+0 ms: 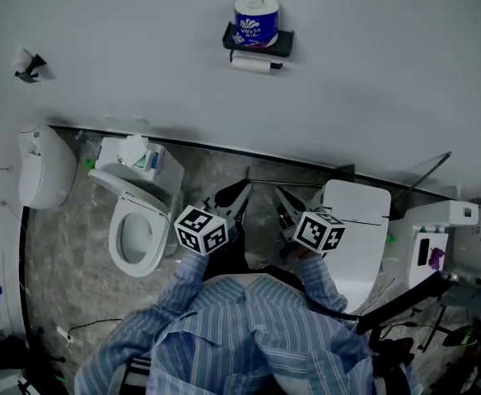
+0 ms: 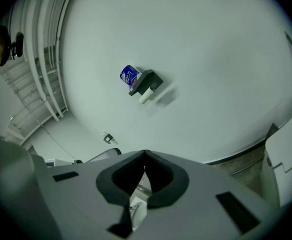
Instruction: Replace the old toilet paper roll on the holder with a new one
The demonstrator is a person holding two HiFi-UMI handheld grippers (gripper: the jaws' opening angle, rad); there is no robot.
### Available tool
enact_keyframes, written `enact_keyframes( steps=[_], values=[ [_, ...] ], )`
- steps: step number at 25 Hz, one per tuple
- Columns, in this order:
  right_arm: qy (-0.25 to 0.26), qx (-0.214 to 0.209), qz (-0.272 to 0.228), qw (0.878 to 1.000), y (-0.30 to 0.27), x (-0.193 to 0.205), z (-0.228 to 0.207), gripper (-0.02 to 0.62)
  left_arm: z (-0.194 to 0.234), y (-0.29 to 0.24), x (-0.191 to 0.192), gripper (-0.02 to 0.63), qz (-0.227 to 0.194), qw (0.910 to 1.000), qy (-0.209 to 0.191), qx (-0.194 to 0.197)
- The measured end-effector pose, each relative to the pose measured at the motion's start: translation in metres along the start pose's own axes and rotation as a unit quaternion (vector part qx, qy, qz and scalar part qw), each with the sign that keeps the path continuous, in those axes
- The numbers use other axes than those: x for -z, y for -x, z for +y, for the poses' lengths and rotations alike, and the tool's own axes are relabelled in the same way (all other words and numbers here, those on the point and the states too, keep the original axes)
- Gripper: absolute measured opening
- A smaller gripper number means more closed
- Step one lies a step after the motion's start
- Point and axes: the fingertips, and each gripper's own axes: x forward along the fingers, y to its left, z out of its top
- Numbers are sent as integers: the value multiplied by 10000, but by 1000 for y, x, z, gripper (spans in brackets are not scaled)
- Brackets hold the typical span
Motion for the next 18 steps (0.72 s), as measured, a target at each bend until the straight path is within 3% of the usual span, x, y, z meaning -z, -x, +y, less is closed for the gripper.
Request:
enact_keyframes(
  steps=[10,14,18],
  values=[
    [-15,227,-90,9997,-86,-44,2,2,95,-42,-46,14,341,9991,198,147],
    [-40,335,-149,9993,-107,-56,0,2,120,-64,-67,91,356,9978,376,421],
    [-147,597,-279,9977,-117,-63,-10,2,135,-90,-84,115,338,9944,621,789]
  ],
)
